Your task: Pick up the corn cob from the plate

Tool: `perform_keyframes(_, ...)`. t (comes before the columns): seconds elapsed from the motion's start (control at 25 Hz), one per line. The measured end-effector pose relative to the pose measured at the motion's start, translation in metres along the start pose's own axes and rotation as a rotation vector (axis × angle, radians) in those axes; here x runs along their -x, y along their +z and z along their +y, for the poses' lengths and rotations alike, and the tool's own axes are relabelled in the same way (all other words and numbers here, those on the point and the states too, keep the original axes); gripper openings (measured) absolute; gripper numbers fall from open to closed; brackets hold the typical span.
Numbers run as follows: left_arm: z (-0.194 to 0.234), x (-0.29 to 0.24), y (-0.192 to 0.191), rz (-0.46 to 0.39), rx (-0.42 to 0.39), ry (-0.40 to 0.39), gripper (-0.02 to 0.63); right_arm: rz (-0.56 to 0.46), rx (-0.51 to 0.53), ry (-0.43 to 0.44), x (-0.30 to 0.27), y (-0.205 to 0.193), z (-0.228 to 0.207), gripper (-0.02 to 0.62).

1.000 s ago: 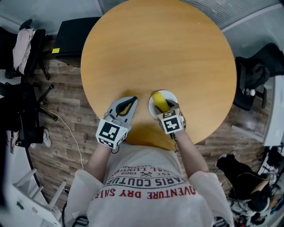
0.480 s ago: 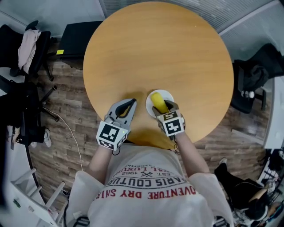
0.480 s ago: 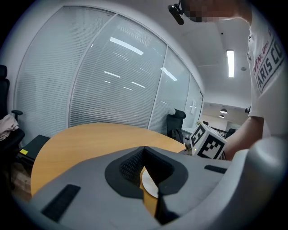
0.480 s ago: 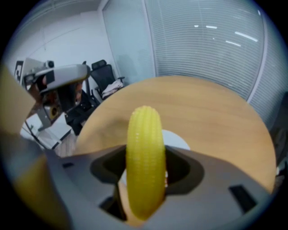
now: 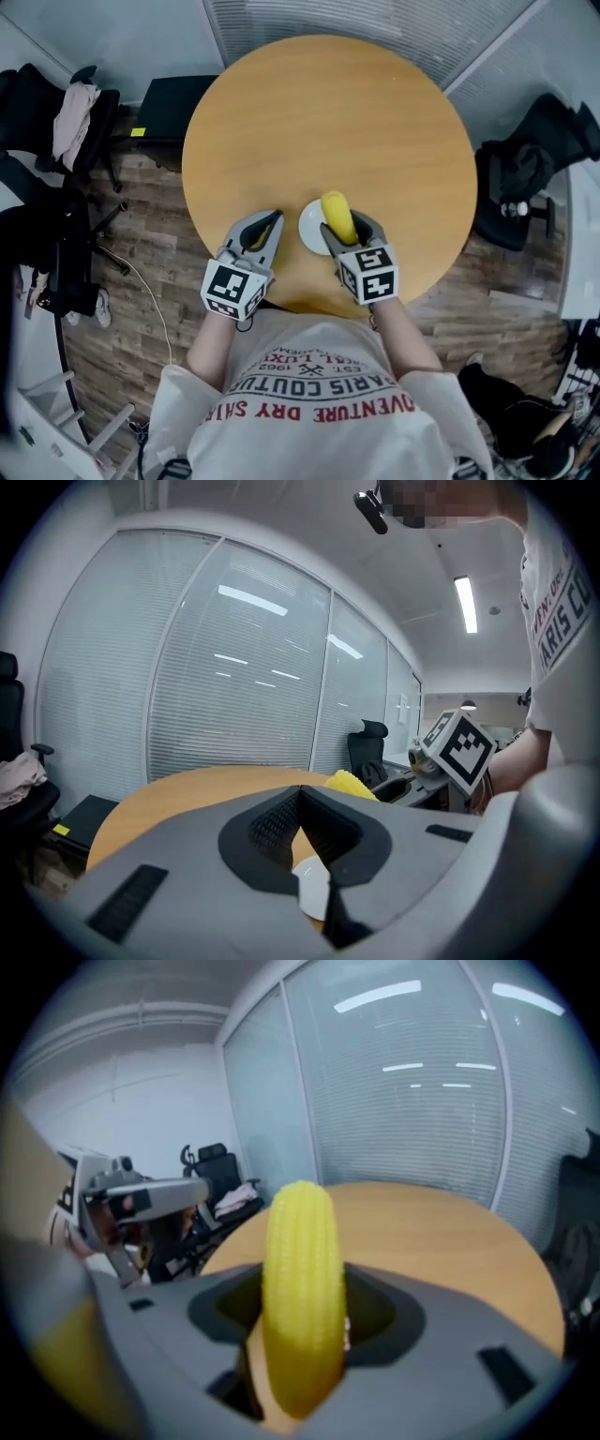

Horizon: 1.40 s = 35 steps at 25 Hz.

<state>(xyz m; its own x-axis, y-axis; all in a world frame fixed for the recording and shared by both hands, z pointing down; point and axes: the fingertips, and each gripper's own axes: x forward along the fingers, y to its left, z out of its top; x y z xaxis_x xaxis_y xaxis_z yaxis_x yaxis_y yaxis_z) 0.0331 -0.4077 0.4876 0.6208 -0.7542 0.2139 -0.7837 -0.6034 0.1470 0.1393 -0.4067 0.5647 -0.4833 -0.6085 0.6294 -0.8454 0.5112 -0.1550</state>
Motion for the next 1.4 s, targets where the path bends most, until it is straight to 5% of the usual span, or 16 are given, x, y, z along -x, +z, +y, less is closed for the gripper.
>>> perform_keyframes(0.64,-0.040,0.015,0.073,-0.153,-0.094,0.011,0.034,-0.395,0.002,-0.014,0.106,0.070,-0.006,0.265)
perform_keyframes(1.4,-0.047,0.019,0.080,-0.164,-0.100,0.031,0.034,-0.417,0.068,-0.013,0.117,0.070,-0.004,0.265)
